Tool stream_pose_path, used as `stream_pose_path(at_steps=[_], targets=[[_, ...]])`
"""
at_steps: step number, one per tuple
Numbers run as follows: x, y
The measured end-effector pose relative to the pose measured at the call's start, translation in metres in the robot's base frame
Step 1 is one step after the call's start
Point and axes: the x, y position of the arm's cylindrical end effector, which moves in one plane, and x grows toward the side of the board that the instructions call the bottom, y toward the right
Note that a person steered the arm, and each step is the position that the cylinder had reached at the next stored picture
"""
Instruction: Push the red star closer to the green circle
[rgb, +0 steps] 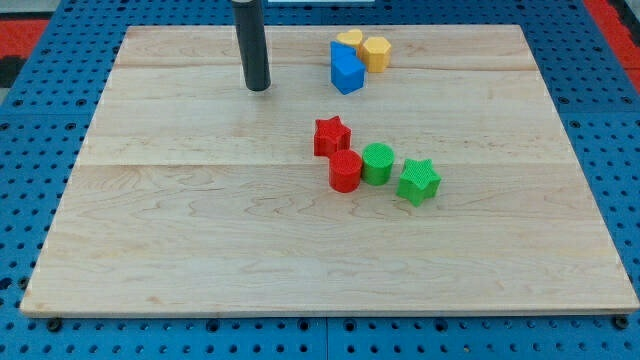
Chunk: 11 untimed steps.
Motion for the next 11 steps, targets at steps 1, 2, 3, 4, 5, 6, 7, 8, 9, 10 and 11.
stream_pose_path(at_steps=[1, 2, 3, 4, 5, 6, 7, 8, 9, 10, 11], targets=[[0.0, -0.004], [0.0, -0.009], [0.0, -0.009], [0.0, -0.012], [0.006, -0.006], [0.023, 0.031], [0.052, 0.068], [0.069, 0.079], [0.069, 0.071], [0.069, 0.066], [0.069, 0.062]])
